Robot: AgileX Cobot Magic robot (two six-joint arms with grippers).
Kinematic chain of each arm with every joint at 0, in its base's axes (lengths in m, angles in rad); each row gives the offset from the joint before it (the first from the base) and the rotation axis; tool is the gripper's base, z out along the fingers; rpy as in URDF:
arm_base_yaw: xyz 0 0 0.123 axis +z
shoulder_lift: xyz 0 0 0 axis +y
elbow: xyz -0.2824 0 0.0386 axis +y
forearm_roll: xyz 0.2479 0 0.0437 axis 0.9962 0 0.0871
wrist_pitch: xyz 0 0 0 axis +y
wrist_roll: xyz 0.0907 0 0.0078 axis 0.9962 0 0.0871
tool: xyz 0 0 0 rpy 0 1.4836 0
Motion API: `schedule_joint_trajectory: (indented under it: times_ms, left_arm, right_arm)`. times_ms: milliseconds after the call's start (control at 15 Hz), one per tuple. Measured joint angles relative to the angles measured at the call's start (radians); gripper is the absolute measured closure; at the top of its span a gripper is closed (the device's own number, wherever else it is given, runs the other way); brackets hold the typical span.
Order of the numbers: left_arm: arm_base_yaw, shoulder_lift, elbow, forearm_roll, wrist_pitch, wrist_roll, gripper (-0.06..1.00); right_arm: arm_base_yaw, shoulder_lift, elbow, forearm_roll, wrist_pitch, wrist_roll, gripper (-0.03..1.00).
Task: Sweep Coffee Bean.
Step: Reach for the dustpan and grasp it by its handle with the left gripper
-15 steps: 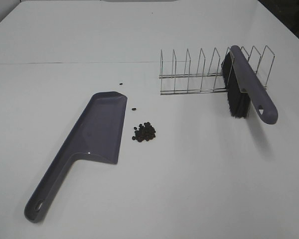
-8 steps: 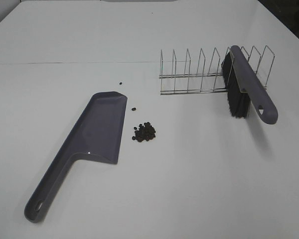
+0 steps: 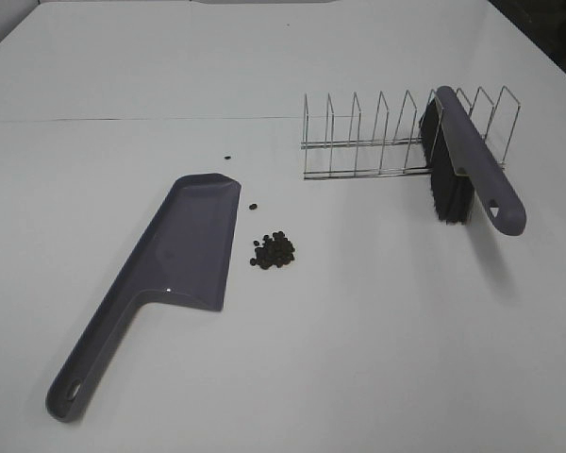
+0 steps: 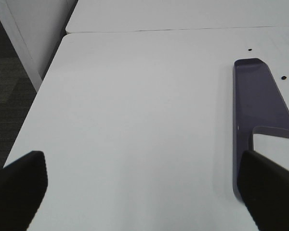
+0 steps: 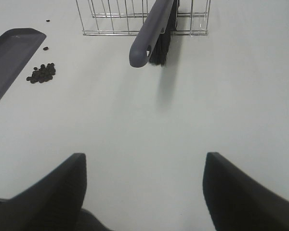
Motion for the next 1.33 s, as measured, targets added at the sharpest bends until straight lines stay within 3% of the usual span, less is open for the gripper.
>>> schedule_joint_trajectory:
  times_ms: [400, 867, 1000, 1333]
  left_arm:
    - [0.000, 0.010, 0.000, 0.000, 0.000, 0.000, -0.05]
    - [0.000, 0.176, -0.014, -0.009, 0.019, 0.036, -0.05]
    - [0.000, 0.257, -0.045, -0.021, 0.051, 0.076, -0.05]
    - [0.000, 0.488, -0.065, -0.033, 0.062, 0.056, -0.05]
  right_arm:
    - [0.000, 0.000, 0.000, 0.000, 0.000, 0.000, 0.37]
    - [0.000, 0.000, 0.000, 0.000, 0.000, 0.000, 0.37]
    - [0.000, 0.000, 0.000, 0.000, 0.000, 0.000, 0.37]
    - [0.000, 0.000, 0.000, 0.000, 0.000, 0.000, 0.37]
